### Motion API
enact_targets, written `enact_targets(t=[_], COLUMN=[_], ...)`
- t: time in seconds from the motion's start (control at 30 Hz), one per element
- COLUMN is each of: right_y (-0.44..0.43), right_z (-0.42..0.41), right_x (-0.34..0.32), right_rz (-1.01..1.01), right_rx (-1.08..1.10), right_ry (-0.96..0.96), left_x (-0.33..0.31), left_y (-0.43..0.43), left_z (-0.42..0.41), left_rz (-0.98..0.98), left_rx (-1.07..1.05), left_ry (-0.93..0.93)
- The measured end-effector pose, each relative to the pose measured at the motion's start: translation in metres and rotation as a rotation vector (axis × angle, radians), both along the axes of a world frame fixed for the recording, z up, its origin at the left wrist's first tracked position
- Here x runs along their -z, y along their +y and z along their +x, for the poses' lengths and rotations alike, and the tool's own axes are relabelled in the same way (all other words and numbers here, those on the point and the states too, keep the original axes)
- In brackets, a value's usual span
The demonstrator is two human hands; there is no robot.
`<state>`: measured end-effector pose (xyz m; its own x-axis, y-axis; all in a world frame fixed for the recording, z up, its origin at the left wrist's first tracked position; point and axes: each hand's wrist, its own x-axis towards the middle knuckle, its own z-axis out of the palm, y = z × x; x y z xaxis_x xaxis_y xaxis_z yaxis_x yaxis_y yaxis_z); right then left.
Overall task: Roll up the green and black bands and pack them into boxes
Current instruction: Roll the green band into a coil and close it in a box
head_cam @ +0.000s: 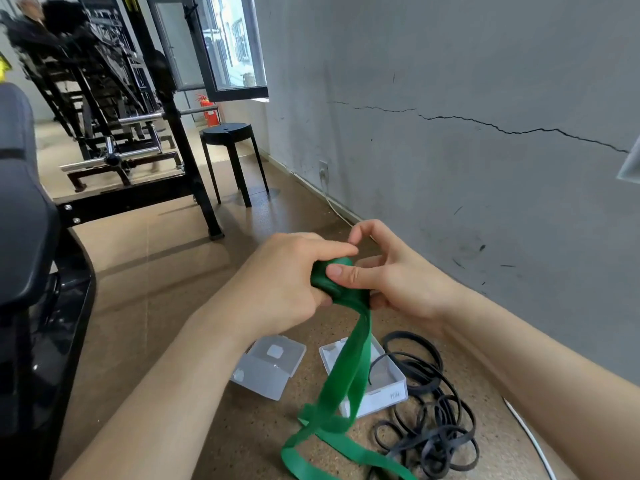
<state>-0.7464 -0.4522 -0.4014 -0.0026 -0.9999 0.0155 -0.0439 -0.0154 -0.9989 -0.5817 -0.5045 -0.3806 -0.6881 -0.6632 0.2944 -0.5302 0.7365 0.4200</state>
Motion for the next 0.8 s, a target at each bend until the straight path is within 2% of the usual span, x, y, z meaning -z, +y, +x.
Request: enact_targets(t=[0.13,0.23,0.3,0.4,0.53,0.67,0.8], right_y=[0.0,-0.002,-0.002,-0.001,0.001,-0.001,0.004], right_z=[-0.007,-0.007,-0.005,-0.004,-0.004,0.006,0.008], right_x=[0.0,-0.002,-0.004,-0.007,-0.009,0.0,-0.003], right_rz=[0.027,0.013,0.017,0.054,0.083,-0.193,-0.264], right_rx=[-0.087,-0.159,-0.158,-0.174,-0.271,-0.09,0.018], right_ry=[-0.341,-0.507,-0.52,-0.469,-0.23,0.351,0.63], left_x=[0.001,0.007,0.008,0.0,-0.004,-0.003,0.0], left_y=[-0.006,-0.006,-0.004,-0.002,-0.005,-0.008,-0.012], left_z=[0.004,0.001,-0.001,-0.002,0.001,0.004,0.008], left_rz=[0.507,0.716,0.793,0.693,0.626,0.647,0.749], left_rx=[0.148,0.269,0.299,0.244,0.177,0.172,0.167], left_ry=[0.453,0.65,0.737,0.757,0.748,0.71,0.69])
